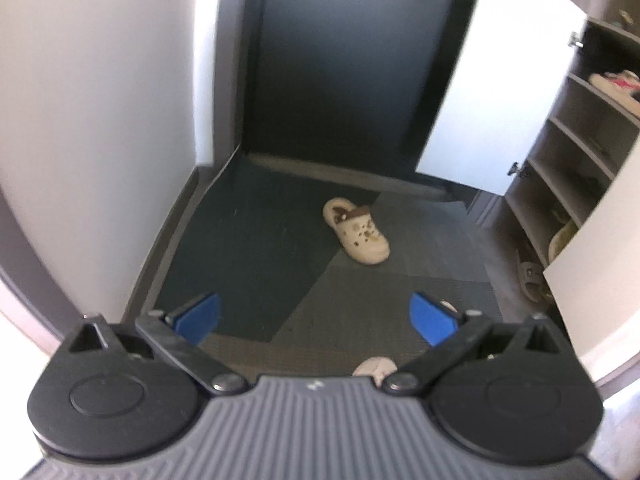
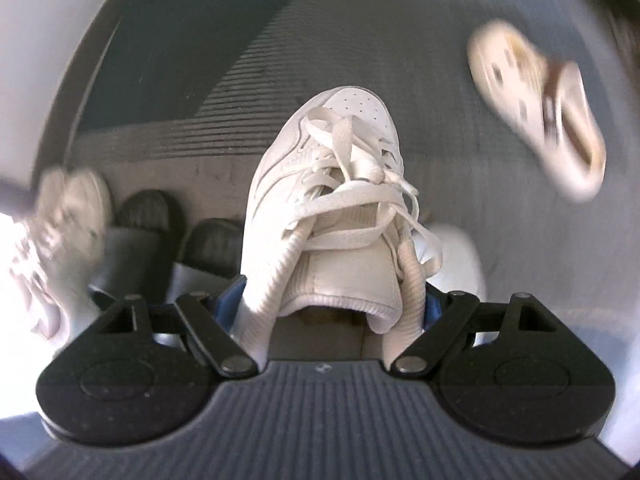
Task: Organize scattered shoes
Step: 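Carry the sneaker with the right gripper beside the other white sneaker, then lower the sneaker into line and open the right gripper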
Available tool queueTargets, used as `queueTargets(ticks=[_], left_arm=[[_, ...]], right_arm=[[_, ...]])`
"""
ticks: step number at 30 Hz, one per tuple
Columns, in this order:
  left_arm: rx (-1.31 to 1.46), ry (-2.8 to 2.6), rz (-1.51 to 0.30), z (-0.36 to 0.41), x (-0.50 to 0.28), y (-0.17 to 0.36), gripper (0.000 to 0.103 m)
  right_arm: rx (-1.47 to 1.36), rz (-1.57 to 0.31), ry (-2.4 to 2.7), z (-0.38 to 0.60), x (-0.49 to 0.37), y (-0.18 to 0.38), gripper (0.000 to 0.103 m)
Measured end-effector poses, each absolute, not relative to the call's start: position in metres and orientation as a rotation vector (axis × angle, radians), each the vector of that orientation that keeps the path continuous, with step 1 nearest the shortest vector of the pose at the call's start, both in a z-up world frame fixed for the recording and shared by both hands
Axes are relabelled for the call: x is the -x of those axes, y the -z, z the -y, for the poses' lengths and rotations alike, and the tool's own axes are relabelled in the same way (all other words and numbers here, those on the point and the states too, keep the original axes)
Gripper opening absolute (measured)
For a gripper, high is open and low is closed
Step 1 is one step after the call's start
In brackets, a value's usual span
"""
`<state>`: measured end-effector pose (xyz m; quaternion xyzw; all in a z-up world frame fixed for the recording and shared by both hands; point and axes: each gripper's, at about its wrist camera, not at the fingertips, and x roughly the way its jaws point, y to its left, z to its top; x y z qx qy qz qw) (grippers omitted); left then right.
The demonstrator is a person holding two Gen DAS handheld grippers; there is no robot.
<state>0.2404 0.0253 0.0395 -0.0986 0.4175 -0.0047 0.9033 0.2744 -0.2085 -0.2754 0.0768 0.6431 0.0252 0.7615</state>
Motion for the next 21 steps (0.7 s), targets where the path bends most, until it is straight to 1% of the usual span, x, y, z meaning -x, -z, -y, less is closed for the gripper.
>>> queueTargets(ticks=[4, 6, 8, 12, 16, 21], left_arm=[[0.299, 0.008, -0.911, -0.051, -0.24, -0.032, 0.103], [0.351, 0.033, -0.94, -0.062, -0.241, -0.029, 0.103], [0.389, 0.05, -0.921, -0.072, -0.238, -0.035, 0.103], [0.346, 0.006, -0.85, -0.08, -0.234, -0.044, 0.103], [0.354, 0.019, -0.879, -0.08, -0.231, -0.042, 0.103], [0.295, 0.008, -0.842, -0.076, -0.221, -0.053, 0.103]], right_arm=[[-0.135, -1.42, -0.029, 0.198, -0.253, 0.293, 0.086], [-0.171, -1.417, -0.01, 0.197, -0.243, 0.3, 0.086], [-0.198, -1.397, 0.01, 0.192, -0.233, 0.308, 0.086], [-0.145, -1.347, 0.061, 0.171, -0.213, 0.324, 0.086], [-0.025, -1.286, 0.108, 0.153, -0.195, 0.335, 0.086], [0.073, -1.264, 0.143, 0.134, -0.178, 0.357, 0.089]])
